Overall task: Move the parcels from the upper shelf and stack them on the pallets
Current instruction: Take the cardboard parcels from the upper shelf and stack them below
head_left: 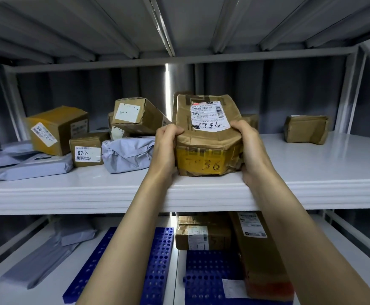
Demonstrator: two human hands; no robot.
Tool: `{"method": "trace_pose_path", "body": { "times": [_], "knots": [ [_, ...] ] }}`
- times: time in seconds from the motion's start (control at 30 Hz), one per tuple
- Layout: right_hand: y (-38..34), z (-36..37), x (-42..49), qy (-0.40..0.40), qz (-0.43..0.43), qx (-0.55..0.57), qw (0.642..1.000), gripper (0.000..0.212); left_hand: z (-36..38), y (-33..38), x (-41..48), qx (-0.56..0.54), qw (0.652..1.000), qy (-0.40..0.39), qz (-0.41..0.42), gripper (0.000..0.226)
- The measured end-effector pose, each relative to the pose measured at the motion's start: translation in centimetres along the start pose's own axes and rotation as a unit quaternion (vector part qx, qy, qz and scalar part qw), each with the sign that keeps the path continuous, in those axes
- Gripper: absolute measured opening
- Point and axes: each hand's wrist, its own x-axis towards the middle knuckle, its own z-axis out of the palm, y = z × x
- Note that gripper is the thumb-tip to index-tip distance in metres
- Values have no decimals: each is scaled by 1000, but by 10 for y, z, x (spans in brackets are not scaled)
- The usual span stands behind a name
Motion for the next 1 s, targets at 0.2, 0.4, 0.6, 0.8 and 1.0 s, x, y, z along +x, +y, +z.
{"method": "trace_pose_path", "body": {
  "times": [0.2,0.4,0.6,0.8,1.0],
  "knots": [
    [0,-1,-9,7,-54,47,997,71,0,2,0,-61,996,-14,55,72],
    [-1,1,-32,7,-179,71,981,64,-3,-3,-12,-111,991,-36,61,88],
    [8,-1,-64,-6,-260,100,960,73,0,-6,-55,-121,982,-2,147,82],
    [31,-6,-103,-31,-294,88,951,69,-20,-25,-101,-163,968,24,189,83],
    [76,-7,-141,-87,-283,69,953,65,-51,-75,-150,-212,955,66,197,79]
  ]
}}
